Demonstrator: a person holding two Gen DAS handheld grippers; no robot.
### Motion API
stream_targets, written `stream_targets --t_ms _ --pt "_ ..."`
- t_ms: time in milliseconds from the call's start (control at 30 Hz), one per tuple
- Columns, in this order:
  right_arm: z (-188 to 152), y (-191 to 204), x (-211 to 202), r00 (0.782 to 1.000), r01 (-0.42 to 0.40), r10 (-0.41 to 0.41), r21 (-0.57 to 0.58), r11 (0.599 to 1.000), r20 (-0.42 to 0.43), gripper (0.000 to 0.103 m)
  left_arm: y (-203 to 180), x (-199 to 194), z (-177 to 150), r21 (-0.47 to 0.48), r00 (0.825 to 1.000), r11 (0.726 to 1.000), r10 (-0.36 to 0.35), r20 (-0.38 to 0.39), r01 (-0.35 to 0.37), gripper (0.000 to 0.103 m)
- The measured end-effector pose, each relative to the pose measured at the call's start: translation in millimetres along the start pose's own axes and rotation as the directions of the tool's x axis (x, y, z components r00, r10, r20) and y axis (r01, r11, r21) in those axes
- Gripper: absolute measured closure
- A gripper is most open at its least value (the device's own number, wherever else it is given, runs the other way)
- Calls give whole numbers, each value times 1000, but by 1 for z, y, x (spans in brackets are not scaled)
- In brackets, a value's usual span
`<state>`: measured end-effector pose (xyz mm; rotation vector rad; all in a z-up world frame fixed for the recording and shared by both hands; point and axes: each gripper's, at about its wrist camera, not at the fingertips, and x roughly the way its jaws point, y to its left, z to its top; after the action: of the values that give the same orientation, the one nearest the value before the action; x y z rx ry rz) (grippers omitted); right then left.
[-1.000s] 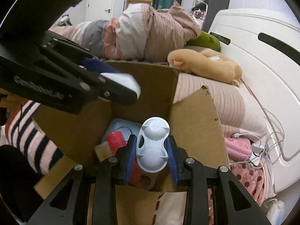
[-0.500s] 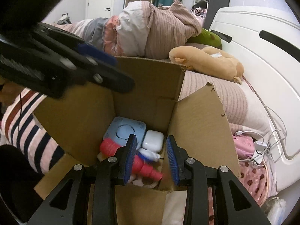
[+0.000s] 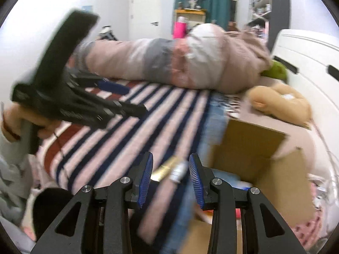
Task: Organize rigid objects
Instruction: 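Grasp the gold lipstick with the left tool while the right grasps the small white bottle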
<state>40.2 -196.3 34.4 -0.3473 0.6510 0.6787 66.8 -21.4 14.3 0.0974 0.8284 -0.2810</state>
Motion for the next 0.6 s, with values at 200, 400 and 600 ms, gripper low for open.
stream_targets --t_ms 200,400,600 --pt "-12 39 66 993 18 -20 -17 1000 -119 72 24 63 -54 -76 983 987 -151 -106 143 41" --pt "-41 33 118 960 171 -175 -38 985 -219 72 15 121 -77 -116 936 948 -312 -161 296 53" --pt "-58 20 140 929 261 -269 -66 963 -252 74 -7 154 -71 -103 911 926 -375 -171 362 55"
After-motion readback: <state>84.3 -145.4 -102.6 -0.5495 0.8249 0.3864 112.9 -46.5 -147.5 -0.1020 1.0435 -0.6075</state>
